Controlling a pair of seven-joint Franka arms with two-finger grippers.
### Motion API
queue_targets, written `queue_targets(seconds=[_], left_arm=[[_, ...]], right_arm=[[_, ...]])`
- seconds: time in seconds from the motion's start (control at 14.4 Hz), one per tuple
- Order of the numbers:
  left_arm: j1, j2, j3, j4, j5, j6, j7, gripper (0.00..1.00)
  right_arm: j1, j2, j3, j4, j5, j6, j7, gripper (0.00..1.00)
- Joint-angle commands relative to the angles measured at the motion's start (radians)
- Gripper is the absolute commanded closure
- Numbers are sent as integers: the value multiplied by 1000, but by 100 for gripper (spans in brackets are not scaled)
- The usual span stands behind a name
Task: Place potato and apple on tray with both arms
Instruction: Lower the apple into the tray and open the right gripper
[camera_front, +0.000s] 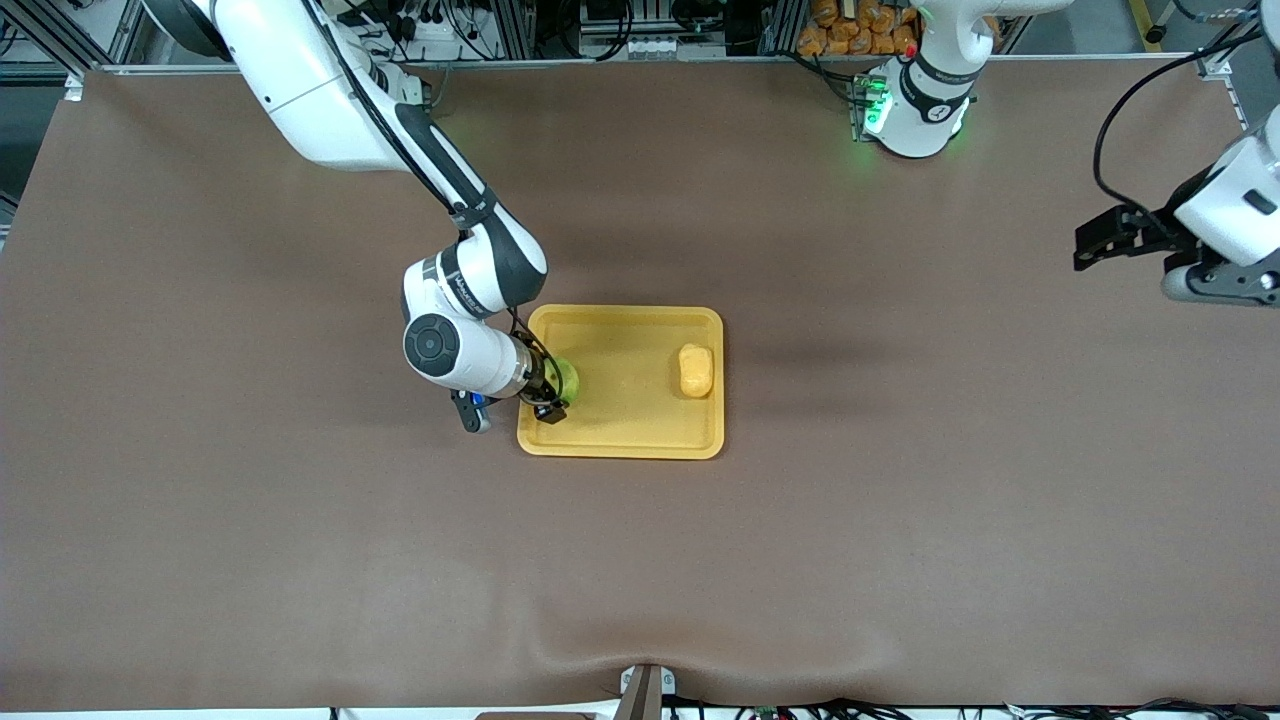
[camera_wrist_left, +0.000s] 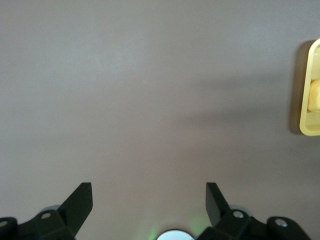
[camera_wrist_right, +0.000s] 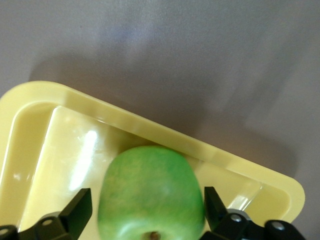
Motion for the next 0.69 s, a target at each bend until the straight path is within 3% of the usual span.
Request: queue_targets(seconds=[0.0, 0.28, 0.62], left_arm=[[4, -41, -2, 11, -2, -52, 9, 0], [2, -68, -2, 4, -16, -48, 7, 0], [2, -66, -7, 11, -13, -10, 12, 0]], right_arm=[[6, 2, -8, 23, -9, -15, 20, 0], [0, -12, -9, 73, -8, -105, 26, 0], [-29, -20, -17, 219, -9, -334, 43, 0]])
